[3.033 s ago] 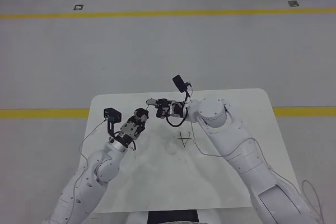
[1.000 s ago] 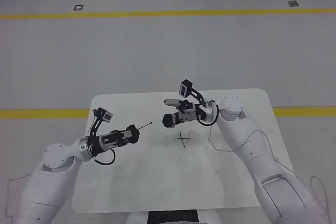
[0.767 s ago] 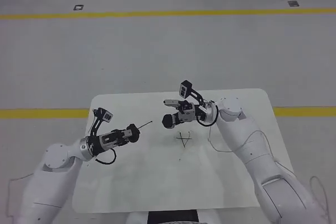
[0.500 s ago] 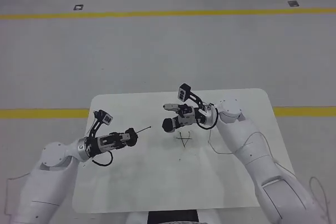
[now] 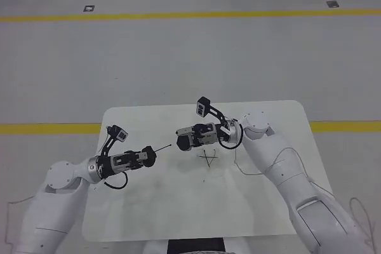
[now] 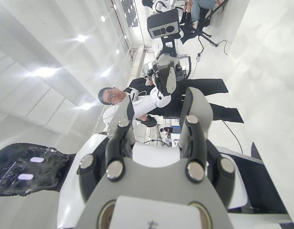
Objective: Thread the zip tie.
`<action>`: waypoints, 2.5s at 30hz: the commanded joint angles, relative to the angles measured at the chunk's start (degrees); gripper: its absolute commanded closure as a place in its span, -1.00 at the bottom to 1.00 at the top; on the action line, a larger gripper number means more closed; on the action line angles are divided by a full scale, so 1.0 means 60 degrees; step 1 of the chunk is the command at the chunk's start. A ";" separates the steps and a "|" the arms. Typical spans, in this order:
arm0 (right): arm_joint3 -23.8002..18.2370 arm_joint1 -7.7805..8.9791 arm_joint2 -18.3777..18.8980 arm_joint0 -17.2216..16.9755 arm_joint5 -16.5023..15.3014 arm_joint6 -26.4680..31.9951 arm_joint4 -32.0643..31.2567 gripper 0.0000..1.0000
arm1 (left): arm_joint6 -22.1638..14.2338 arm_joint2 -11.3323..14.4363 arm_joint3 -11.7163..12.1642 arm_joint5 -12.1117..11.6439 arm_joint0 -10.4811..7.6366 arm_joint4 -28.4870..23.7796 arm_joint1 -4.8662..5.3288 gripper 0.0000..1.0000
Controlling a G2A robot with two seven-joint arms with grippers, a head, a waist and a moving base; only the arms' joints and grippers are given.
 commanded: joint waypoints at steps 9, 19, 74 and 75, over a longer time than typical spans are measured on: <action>-0.0108 0.0084 -0.0450 0.0045 0.0087 0.0000 0.0162 0.38 | 0.0000 0.0000 0.0000 0.0000 0.0000 0.0000 0.0000 1.00; -0.0103 0.0097 -0.0700 0.0139 -0.0019 0.0000 0.0418 0.56 | 0.0000 0.0000 0.0000 0.0000 0.0000 0.0000 0.0000 1.00; 0.0095 -0.0026 -0.1338 0.0417 -0.0193 -0.0051 0.0977 1.00 | 0.0000 0.0000 0.0000 0.0000 0.0000 0.0000 0.0000 1.00; 0.0087 -0.0026 -0.1334 0.0410 -0.0195 -0.0059 0.0976 1.00 | 0.0000 0.0000 0.0000 0.0000 0.0000 0.0000 0.0000 1.00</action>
